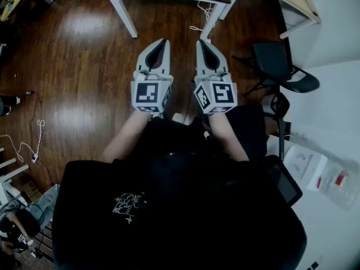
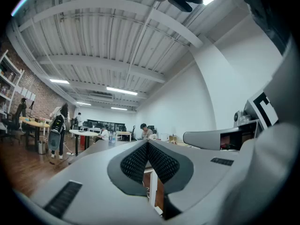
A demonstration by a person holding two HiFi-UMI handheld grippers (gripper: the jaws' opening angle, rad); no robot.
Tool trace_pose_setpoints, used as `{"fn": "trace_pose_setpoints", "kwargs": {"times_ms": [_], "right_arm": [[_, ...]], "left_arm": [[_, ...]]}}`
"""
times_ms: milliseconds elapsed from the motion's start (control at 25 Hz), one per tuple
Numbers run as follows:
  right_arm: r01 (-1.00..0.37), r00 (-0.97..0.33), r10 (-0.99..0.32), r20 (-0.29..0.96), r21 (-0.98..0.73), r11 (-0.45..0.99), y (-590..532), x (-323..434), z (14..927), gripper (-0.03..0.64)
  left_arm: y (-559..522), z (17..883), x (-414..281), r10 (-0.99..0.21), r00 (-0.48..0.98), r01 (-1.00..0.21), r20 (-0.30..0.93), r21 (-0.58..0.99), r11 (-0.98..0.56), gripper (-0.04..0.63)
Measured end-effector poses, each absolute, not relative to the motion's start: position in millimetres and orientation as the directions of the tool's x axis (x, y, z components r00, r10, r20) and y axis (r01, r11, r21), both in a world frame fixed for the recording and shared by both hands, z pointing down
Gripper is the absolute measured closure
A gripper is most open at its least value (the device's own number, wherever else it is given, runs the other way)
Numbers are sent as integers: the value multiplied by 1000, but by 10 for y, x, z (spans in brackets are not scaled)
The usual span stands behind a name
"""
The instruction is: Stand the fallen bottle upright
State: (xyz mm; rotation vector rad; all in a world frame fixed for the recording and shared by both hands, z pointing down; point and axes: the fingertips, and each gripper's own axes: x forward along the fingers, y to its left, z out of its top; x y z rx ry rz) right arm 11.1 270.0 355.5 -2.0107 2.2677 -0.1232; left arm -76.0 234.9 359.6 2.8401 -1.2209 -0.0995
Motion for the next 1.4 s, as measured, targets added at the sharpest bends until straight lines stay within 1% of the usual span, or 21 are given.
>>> {"fn": "trace_pose_setpoints", "kwargs": {"times_ms": [240,480,640,760,960,1400], "right_arm": [[-983,-122,-992,-13,-139,123,2635,178,3636,597],[-984,-114,-994,7,-136,112,2353,254,3723,597],[-986,-90,-996,28,-140,86,1997,366,3832,597],[-987,-85,-996,34,-137,79,1679,418,3872,597],[-987,-71,-997,30,-146,66,1094,511,3847,595],[-991,-69,-997,18,-116,66,90,512,3752,595]], "left_arm": [[2327,3620,-662,-723,689,-720,-41,75,-690,601],[2047,3693,-566,-708,706,-705,-32,71,-706,601],[1672,3818,-461,-694,720,-690,-14,98,-717,601],[1333,3864,-399,-683,730,-678,-22,100,-728,601],[742,3905,-348,-678,735,-673,1,114,-730,601],[-184,3899,-343,-664,748,-659,1,128,-741,601]]}}
